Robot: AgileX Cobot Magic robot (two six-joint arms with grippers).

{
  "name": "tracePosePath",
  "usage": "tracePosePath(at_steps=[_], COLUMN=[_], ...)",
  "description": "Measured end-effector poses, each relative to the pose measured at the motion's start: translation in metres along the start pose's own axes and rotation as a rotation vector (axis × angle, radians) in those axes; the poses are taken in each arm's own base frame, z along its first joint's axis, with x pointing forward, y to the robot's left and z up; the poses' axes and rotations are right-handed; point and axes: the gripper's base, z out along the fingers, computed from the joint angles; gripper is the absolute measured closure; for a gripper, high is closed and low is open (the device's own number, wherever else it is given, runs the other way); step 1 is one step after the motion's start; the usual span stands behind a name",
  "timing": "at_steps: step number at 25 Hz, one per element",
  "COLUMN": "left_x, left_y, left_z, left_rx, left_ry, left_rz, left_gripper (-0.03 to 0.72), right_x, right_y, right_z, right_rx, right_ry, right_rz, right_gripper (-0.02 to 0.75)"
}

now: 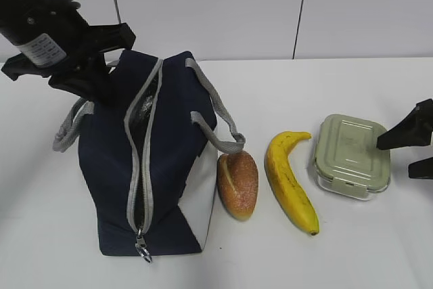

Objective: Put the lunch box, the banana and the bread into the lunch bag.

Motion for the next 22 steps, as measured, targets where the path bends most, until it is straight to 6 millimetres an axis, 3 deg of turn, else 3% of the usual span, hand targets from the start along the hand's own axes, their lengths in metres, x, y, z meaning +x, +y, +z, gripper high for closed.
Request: tracePosePath(at_steps=[15,22], left_x=[0.000,-0.001], left_y=[0.000,0.000], left_z=[0.000,0.000], left_rx=[-0.001,-0.001], left_ry=[-0.004,-0.008], left_rz=[0.000,0.001], left_gripper=[0.691,0.691], right_x=[-0.007,-0.011], right_y=[-0.024,-0.026], right_z=[0.038,0.047], right_rx=[-0.108,-0.191], right_ry=[0.004,0.028], right_rz=[0.021,0.021], right_gripper=[0.105,0.194])
